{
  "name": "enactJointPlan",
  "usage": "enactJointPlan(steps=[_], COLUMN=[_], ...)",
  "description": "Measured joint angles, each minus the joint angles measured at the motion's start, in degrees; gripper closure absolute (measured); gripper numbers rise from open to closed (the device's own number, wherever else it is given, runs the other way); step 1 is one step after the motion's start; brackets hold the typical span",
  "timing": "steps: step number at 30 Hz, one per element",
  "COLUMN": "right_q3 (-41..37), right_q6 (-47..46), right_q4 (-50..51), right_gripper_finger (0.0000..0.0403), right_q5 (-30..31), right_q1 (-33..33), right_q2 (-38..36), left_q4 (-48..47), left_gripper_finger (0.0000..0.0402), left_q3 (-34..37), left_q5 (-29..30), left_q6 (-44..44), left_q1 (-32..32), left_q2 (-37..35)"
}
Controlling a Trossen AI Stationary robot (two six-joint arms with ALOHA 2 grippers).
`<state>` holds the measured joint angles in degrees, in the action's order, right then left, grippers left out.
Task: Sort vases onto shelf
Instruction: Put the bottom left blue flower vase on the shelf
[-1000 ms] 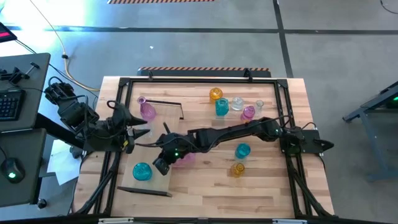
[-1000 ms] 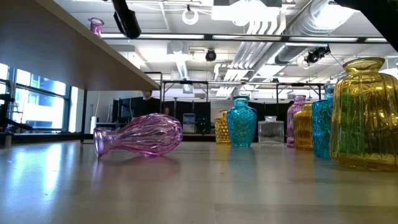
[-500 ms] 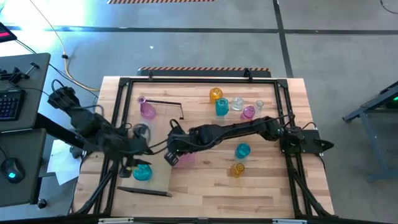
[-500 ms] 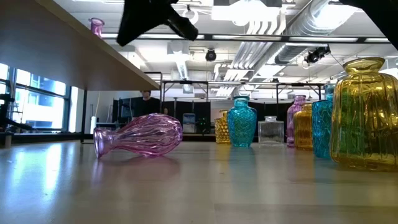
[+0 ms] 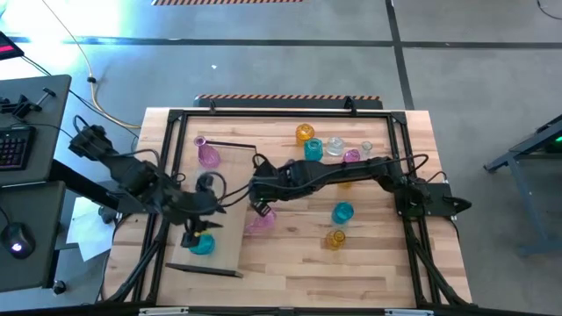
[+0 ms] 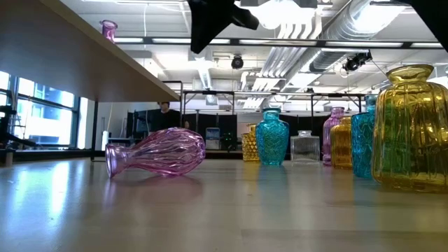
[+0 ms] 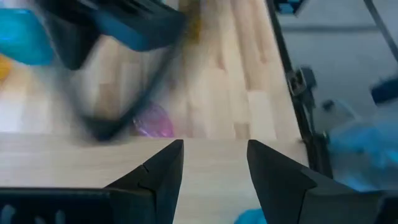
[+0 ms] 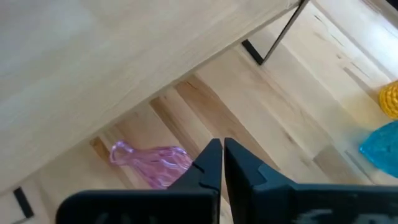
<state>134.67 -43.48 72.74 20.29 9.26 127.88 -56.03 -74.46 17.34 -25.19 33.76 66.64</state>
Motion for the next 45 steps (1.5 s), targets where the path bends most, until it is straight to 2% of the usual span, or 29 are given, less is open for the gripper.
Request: enactJointPlan(steps=[5,11,19,26,31,36,41,45], right_q3=[0.00,-0.02,-0.02,0.00,0.00,0.00,0.00,0.00], right_q6=[1.96,3.61,12.13,14.22,16.15,17.00,17.67,18.06], right_q4=[5.52,13.43,13.46,12.80,11.67,11.61,11.10,11.01], right_gripper_finger=[0.0403,0.0403,0.0403,0.0403,0.0403,0.0403,0.0403,0.0403], right_q5=[2.41,6.22,6.21,6.20,6.11,5.63,5.65,5.65], right_q1=[-0.60,-4.77,-9.23,-11.71,-11.91,-11.89,-11.91,-11.89], right_q2=[0.04,-2.03,-5.99,-8.55,-9.14,-9.14,-9.12,-9.12], left_q4=[0.28,0.59,2.04,1.27,1.27,-1.11,-3.07,-6.14], left_gripper_finger=[0.0232,0.0232,0.0232,0.0232,0.0232,0.0234,0.0264,0.0327], left_q3=[-0.04,-0.04,-0.04,-0.02,-0.08,-4.42,-11.59,-15.73], left_q5=[-0.17,-1.31,-2.17,-9.69,-11.93,-12.35,-12.35,-12.73], left_q6=[-4.09,-3.36,-0.82,0.32,3.42,5.78,9.81,12.16], left_q1=[-0.82,-0.23,-0.96,-2.76,-2.75,-3.00,-3.73,-3.81], left_q2=[-2.60,-2.43,1.89,6.19,8.13,11.17,14.37,16.17])
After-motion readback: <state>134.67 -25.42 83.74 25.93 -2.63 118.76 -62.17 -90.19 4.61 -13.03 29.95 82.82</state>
